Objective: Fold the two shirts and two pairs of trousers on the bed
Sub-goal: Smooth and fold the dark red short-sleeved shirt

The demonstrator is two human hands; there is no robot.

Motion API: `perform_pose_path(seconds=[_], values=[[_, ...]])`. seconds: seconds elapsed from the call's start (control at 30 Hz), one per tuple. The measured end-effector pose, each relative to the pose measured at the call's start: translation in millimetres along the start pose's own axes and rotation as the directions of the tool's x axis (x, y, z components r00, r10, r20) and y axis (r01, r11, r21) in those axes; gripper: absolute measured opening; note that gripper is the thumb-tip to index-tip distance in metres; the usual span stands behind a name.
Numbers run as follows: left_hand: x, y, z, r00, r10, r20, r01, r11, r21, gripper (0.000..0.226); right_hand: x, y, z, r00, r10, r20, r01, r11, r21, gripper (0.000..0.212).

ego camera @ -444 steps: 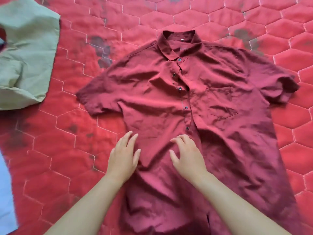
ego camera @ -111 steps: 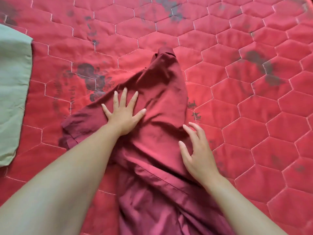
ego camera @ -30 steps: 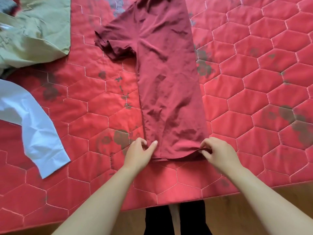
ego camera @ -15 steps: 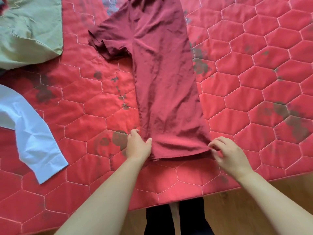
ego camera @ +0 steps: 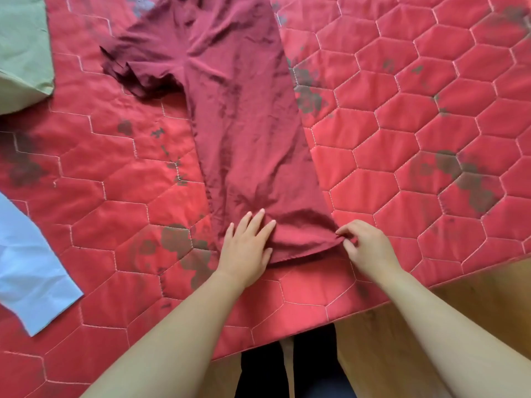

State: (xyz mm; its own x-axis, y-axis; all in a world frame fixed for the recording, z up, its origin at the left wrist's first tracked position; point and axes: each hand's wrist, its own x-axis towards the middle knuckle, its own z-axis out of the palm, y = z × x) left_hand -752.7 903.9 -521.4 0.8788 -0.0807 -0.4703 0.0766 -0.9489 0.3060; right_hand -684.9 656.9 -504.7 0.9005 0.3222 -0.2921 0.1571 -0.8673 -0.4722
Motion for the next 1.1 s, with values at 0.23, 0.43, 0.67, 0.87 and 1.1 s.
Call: perform_pose_path(seconds=[0.23,0.43,0.67,0.87,1.1], values=[[-17,-10,22,0.999,0.026,-0.037,-0.024,0.998,0.057,0.06,-35,-2,15,0.923,0.238,-0.302,-0.151,0.947,0.283,0.029],[-18,-9,14,0.999,0.036,-0.029,-0.035,0.998,0.045,0.059,-50,-1,5,0.989,0.05,-0.141,-0.034,0.993,0.111,0.038],[16,-18,-12,0.978,-0.098,-0.184,0.112,0.991,0.067,0.062,18,-45,5,0.995,-0.085,-0.048,0.09,0.991,0.095,0.036],[3,-33,2,0.987,-0.158,-0.036,0.162,0.968,0.194,0.069,87,-94,31,0.978,-0.205,0.042,0.206,0.979,0.0,0.04],[85,-55,-63,0.922,-0.295,-0.249,0.3,0.954,-0.021,0.066,177,-126,33,0.959,-0.281,0.026,0.282,0.953,-0.114,0.043]])
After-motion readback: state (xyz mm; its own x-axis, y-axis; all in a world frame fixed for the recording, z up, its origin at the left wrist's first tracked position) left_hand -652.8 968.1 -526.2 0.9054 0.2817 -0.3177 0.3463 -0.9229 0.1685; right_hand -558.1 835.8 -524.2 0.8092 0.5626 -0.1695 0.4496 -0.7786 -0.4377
